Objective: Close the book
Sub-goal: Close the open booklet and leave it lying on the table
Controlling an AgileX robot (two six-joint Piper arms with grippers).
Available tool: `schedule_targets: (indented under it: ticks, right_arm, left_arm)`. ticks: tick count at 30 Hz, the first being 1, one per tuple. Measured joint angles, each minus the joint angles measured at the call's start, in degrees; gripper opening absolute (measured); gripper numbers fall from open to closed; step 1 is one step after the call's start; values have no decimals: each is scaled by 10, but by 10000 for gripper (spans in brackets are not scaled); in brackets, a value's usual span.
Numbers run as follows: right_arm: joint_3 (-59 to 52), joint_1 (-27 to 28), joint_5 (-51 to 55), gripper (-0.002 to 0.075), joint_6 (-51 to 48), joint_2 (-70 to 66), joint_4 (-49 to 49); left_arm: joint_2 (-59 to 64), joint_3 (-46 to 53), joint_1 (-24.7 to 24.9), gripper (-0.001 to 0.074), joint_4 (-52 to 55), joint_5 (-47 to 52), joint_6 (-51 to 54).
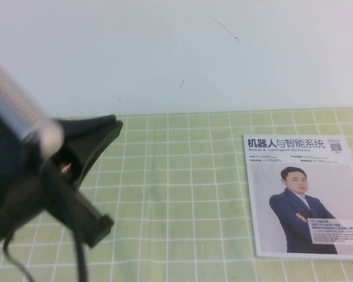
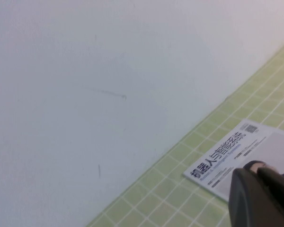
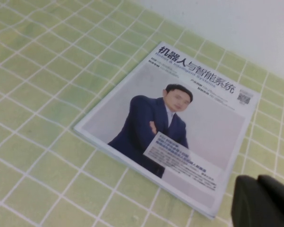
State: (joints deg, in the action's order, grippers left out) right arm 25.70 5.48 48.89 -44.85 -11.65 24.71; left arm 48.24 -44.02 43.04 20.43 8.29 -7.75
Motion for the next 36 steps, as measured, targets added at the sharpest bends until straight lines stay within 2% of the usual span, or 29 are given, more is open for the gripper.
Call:
schedule_targets:
  ticks: [3,7,36]
  right_arm:
    - [-17,0,2,-4,-1,16,16]
    - [-19,0,2,-4,-1,21,27]
    - [-21,0,2,-4,-3,21,32]
  left_arm:
    - [-44,54,-1,-4,5,-54,-13]
    - [-63,90,-1,-4,8,-67,-18]
    - [-66,95,-1,-3,9,-50,-19]
